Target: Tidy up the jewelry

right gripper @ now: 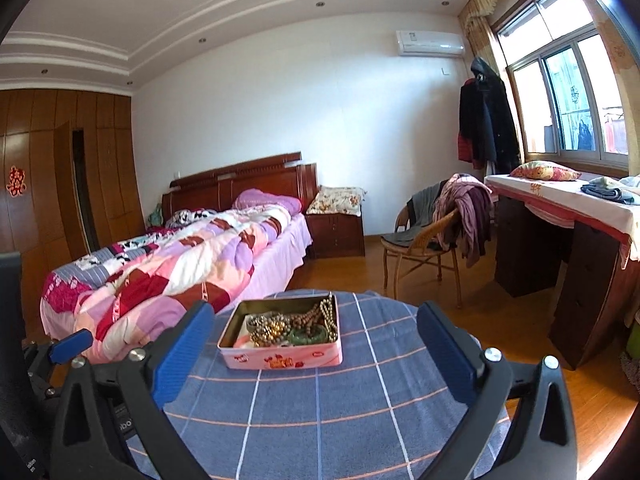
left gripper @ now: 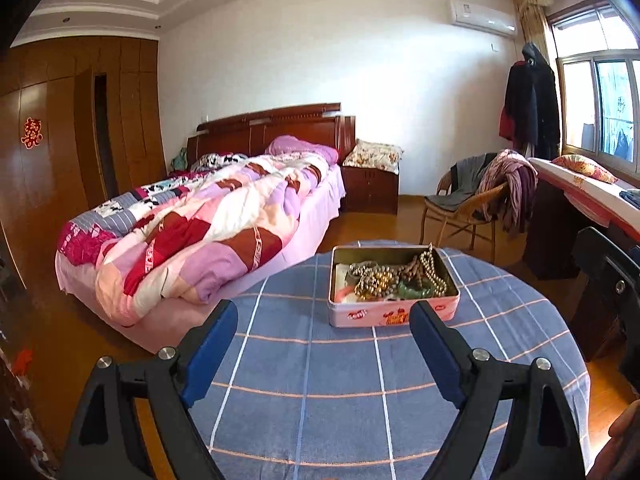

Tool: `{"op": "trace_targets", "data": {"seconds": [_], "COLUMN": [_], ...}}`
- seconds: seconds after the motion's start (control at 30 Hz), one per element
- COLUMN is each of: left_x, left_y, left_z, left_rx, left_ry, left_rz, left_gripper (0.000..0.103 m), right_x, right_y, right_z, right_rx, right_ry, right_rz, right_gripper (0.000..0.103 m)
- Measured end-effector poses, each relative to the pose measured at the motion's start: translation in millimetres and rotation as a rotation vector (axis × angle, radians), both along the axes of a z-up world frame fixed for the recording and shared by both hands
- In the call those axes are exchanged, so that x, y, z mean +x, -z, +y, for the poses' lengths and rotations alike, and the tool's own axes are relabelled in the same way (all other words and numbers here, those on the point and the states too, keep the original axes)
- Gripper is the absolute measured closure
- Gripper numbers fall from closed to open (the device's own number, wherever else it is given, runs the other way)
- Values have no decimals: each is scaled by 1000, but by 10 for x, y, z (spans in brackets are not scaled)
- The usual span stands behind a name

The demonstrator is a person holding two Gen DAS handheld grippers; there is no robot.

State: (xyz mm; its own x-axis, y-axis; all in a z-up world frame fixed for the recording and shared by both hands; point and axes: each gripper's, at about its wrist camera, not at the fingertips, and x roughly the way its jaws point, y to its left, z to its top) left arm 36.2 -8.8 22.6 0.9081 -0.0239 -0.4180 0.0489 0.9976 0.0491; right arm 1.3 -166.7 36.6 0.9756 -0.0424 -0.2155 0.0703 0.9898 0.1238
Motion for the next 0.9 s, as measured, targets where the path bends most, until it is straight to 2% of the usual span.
{"op": "trace_targets", "data": {"seconds": [0.9], "left_x": [-107], "left_y": [-62], "left_z": [16], "left_rx": [-9], "left_ry": [-4], "left_rz": [-46], "left_gripper": [14], "right_x": [-64], "right_y": [-26], "right_z": [-22], "right_rx": [14], "right_ry": [-9], "right_rz": [-10], "right_gripper": [0]}}
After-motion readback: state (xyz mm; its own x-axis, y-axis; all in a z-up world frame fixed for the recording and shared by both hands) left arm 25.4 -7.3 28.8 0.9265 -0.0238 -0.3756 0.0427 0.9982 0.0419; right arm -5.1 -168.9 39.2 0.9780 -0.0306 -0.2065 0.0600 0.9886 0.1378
